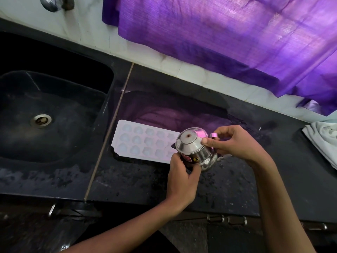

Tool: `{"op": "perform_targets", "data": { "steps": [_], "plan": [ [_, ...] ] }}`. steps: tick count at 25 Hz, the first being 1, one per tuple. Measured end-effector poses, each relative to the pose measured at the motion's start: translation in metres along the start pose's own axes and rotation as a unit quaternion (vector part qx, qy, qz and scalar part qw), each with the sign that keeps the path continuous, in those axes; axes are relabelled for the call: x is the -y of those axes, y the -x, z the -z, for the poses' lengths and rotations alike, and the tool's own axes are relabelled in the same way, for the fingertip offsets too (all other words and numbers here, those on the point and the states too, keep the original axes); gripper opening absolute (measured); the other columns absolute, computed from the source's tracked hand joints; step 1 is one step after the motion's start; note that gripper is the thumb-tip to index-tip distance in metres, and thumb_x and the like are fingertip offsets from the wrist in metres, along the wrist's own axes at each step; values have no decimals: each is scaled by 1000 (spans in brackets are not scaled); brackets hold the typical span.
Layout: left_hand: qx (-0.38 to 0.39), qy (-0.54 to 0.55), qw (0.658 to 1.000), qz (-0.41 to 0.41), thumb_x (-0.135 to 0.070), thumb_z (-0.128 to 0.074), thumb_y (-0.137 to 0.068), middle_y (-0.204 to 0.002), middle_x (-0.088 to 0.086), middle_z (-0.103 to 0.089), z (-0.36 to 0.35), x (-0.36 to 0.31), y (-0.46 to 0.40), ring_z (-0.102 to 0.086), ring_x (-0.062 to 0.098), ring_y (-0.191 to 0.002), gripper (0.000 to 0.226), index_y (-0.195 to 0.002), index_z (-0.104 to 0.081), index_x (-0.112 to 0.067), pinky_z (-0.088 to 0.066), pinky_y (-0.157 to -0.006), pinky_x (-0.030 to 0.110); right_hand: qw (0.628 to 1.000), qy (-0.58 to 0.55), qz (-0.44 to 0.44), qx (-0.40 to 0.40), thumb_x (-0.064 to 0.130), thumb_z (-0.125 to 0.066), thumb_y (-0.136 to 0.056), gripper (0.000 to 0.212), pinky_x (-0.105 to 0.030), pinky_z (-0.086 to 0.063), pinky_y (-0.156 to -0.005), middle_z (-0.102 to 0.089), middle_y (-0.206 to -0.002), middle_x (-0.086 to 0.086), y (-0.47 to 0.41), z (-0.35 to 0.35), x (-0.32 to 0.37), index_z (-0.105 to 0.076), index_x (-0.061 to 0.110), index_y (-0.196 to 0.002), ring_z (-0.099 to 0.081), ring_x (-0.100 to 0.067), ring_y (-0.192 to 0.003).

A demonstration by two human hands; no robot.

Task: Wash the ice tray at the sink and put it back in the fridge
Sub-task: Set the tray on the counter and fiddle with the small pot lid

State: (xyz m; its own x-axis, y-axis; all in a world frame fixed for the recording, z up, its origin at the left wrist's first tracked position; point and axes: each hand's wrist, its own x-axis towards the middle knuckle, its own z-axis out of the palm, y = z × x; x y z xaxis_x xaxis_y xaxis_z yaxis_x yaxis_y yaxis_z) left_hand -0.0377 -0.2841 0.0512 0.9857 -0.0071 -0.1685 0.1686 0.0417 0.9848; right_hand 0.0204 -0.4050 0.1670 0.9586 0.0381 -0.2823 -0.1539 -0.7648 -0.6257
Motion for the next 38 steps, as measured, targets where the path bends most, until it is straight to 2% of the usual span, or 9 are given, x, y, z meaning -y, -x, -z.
{"op": "perform_targets", "data": {
  "steps": [5,13,16,19,24,29,32,35,38],
  "plan": [
    [-3,-3,1000,-6,-23,-61,-86,-96,2,-53,1,-2,0,-52,11,-78,26,-85,-37,-33,-41,-60,18,1000,2,3,-3,50,-73,-64,46,-24,-52,-64,-72,-70,-7,0,1,1,-70,6,-76,-61,-12,-59],
    [-10,-6,1000,-29,-24,-61,-85,-99,2,-54,1,0,-1,-53,11,-83,25,-88,-38,-32,-42,-63,19,1000,-11,6,-8,52,-73,-61,49,-36,-56,-75,-73,-74,-8,1,2,0,-70,6,-77,-64,-19,-67],
    [-13,-4,999,-40,-23,-62,-86,-101,0,-53,1,-3,-1,-52,-1,-81,23,-94,-40,-27,-43,-61,13,999,-32,9,-9,49,-75,-62,48,-37,-57,-76,-73,-75,-10,1,4,-1,-70,5,-80,-65,-22,-68],
    [-14,6,998,-57,-20,-62,-86,-103,-3,-51,1,-7,-2,-48,-16,-80,27,-103,-41,-22,-42,-60,8,998,-60,11,-9,48,-76,-59,50,-34,-57,-76,-73,-78,-12,-1,6,-2,-71,4,-82,-67,-16,-69],
    [-32,-1,997,-72,-23,-62,-85,-102,-6,-51,2,-5,-12,-49,-4,-91,28,-103,-41,-26,-43,-69,8,996,-92,18,-9,42,-76,-61,52,-19,-56,-64,-72,-77,-11,-9,7,0,-70,-2,-87,-66,-9,-65],
    [-51,4,997,-64,-21,-62,-85,-104,-4,-56,10,-6,-27,-51,-1,-91,25,-102,-45,-25,-42,-71,10,994,-103,23,-15,44,-77,-58,53,-22,-57,-66,-70,-71,-9,-23,0,7,-70,-2,-84,-66,-8,-66],
    [-67,8,996,-61,-23,-61,-87,-108,-5,-59,14,-5,-34,-54,4,-97,27,-112,-49,-22,-44,-80,21,996,-86,25,-14,45,-76,-60,55,-27,-57,-70,-66,-64,-2,-35,-5,14,-68,-4,-85,-62,-6,-61],
    [-72,11,996,-55,-24,-58,-89,-115,-7,-61,19,-6,-39,-56,6,-105,36,-124,-50,-19,-45,-88,25,998,-52,36,-9,48,-75,-61,56,-36,-57,-77,-70,-72,-12,-46,-8,22,-68,-2,-85,-63,-14,-68],
    [-75,5,996,-56,-24,-55,-91,-115,-12,-61,23,-7,-43,-54,3,-104,38,-128,-48,-20,-44,-87,21,999,-23,46,-1,52,-72,-60,58,-34,-57,-75,-72,-81,-17,-53,-11,29,-70,0,-85,-65,-17,-69]
  ]
}}
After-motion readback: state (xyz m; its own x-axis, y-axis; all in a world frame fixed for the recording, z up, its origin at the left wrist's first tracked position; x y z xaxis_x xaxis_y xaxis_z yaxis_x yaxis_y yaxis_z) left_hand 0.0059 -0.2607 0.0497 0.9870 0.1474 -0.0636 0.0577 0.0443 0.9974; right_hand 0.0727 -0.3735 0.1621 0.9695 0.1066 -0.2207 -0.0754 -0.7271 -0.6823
